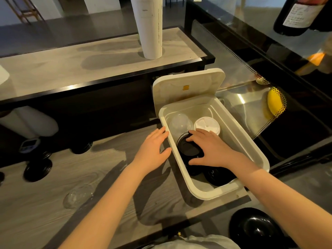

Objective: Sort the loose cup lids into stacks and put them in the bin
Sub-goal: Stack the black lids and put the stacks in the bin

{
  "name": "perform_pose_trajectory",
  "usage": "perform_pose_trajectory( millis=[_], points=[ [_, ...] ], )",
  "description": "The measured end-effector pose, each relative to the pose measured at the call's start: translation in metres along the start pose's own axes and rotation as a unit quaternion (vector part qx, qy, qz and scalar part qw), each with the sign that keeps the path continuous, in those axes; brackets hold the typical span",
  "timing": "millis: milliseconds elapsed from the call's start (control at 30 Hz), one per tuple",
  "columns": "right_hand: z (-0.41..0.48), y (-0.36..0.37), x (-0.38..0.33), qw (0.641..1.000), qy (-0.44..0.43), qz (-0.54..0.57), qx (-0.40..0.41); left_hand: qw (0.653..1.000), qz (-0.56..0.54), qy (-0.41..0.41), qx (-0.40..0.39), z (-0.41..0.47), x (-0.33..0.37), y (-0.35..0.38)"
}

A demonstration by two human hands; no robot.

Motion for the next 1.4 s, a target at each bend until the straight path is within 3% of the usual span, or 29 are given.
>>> perform_pose_trajectory(
  millis=[133, 267, 567, 833, 1100, 1400],
  points=[
    [-0.004, -0.002, 0.003, 1.000, 0.005, 0.018, -0.020, 1.000, 0.003, -0.002, -0.005, 0.000, 0.000, -0.001],
    [-0.010, -0.001, 0.002, 0.999, 0.009, -0.031, 0.025, 1.000, 0.003, -0.005, -0.010, -0.001, 0.001, -0.001],
    [-0.017, -0.004, 0.001, 0.999, 0.015, 0.015, 0.050, 0.999, 0.023, -0.002, -0.029, -0.002, 0.004, 0.000],
    [-0.017, -0.028, -0.020, 0.985, 0.010, 0.062, 0.163, 0.988, 0.144, 0.026, -0.050, -0.005, 0.012, -0.023],
    [0.007, -0.034, -0.094, 0.984, 0.010, -0.014, 0.175, 0.979, 0.202, -0.025, -0.016, -0.043, -0.024, -0.070],
    [0.030, 0.017, -0.232, 0.995, -0.036, -0.041, 0.082, 0.977, 0.177, -0.119, -0.030, -0.155, -0.133, -0.118]
  ],
)
Point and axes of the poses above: each hand's wrist, its own z-axis towards the middle knuckle, its own y-axis out of the palm, x = y × z, the point moved 2 cm from there along z, towards the middle knuckle, and after that the axes turned 9 degrees about y, right-handed, at the moved point
